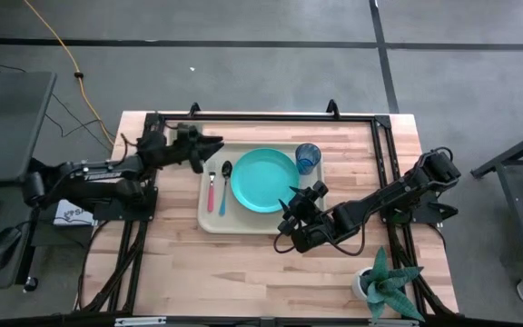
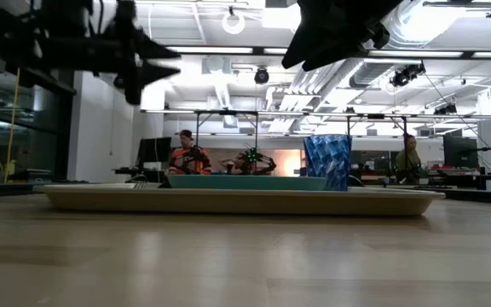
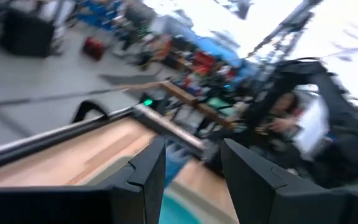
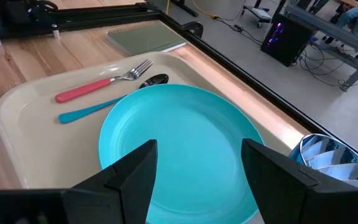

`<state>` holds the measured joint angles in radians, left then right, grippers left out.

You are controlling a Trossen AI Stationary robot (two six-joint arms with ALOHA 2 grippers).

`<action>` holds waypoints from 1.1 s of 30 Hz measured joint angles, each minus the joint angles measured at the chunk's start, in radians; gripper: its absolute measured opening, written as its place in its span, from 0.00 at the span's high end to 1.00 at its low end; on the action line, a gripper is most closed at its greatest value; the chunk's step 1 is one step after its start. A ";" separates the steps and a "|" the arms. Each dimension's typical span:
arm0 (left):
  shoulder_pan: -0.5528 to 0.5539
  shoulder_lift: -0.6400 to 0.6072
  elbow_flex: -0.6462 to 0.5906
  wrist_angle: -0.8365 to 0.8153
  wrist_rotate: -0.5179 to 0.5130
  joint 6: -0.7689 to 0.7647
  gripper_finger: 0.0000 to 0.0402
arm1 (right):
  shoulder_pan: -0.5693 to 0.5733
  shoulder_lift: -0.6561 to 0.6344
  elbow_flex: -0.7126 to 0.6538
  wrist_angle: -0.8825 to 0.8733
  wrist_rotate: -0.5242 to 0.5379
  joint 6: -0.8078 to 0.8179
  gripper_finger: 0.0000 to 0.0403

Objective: Pick and place plate/cup/fork/spoon on tray
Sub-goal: Return to Home Position

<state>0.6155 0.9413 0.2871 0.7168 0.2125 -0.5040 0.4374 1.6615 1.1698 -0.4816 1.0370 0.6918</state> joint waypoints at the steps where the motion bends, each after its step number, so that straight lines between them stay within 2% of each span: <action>1: -0.009 -0.024 0.000 0.000 0.013 0.009 0.66 | 0.000 0.000 0.000 0.000 0.001 0.000 0.44; 11: -0.112 -0.199 0.000 0.051 0.116 0.046 0.66 | 0.000 0.000 0.000 0.000 0.003 0.000 0.44; 20: -0.205 -0.263 0.000 0.052 0.196 0.128 0.66 | 0.000 0.000 0.000 0.000 0.007 -0.008 0.44; 29: -0.260 -0.258 0.000 0.052 0.173 0.246 0.66 | 0.000 -0.003 0.000 0.017 0.010 -0.070 0.44; 33: -0.266 -0.257 0.000 0.051 0.160 0.267 0.66 | 0.014 -0.051 0.000 -0.026 0.019 -0.072 0.44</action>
<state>0.3492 0.6846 0.2874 0.7674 0.3729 -0.2368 0.4517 1.6108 1.1698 -0.5075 1.0564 0.6202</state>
